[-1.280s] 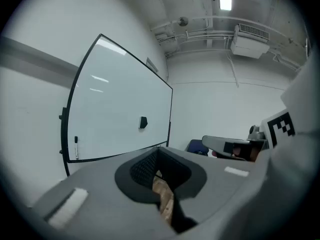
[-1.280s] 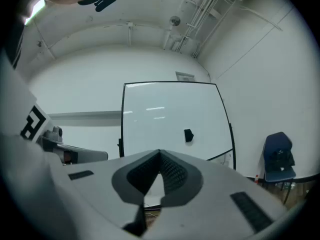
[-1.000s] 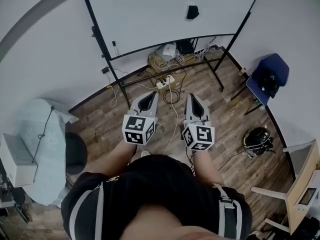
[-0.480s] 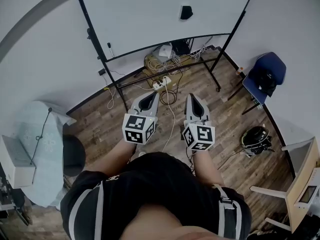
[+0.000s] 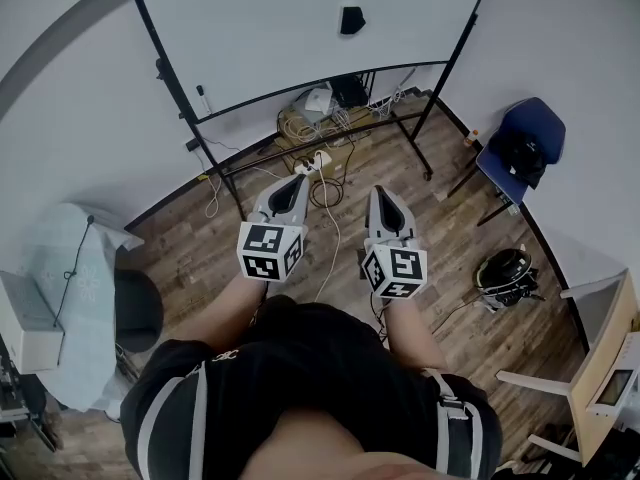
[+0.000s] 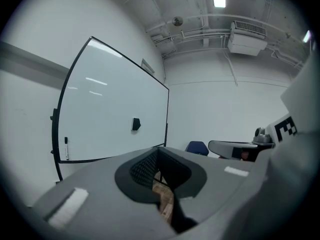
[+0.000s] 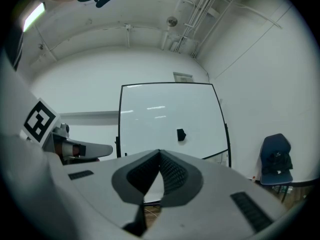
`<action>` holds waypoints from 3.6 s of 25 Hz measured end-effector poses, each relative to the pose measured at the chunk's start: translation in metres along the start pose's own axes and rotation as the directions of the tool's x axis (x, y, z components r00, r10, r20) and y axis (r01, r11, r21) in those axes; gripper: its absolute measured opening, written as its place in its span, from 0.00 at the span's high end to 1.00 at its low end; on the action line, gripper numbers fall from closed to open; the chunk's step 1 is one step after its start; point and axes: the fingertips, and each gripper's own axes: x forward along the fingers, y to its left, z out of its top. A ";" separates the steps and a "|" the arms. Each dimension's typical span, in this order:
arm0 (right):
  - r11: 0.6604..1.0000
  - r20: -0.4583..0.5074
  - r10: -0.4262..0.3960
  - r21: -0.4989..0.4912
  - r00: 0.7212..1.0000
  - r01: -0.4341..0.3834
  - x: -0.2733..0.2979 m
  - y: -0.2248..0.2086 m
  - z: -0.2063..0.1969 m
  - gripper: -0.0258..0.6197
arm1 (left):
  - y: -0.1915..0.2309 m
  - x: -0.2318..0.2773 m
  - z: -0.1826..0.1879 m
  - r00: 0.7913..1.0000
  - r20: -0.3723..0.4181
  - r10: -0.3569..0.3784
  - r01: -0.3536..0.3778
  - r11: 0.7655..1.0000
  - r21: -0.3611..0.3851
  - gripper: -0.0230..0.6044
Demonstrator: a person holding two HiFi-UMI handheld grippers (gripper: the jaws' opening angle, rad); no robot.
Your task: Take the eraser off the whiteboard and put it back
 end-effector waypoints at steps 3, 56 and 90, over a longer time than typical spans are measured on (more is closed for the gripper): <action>1.000 -0.016 0.013 -0.006 1.000 -0.013 -0.003 -0.006 -0.004 0.95 | -0.004 0.001 -0.005 1.000 -0.002 0.017 -0.017 1.000 -0.009 0.95; 0.988 0.016 0.152 0.009 0.988 -0.152 0.396 -0.196 0.036 0.95 | 0.101 0.406 0.068 1.000 0.021 0.005 -0.004 0.999 -0.040 0.95; 0.954 -0.078 0.289 -0.060 0.954 -0.294 0.547 -0.169 0.019 0.58 | 0.178 0.402 0.048 0.939 -0.010 0.344 -0.343 0.933 -0.110 0.95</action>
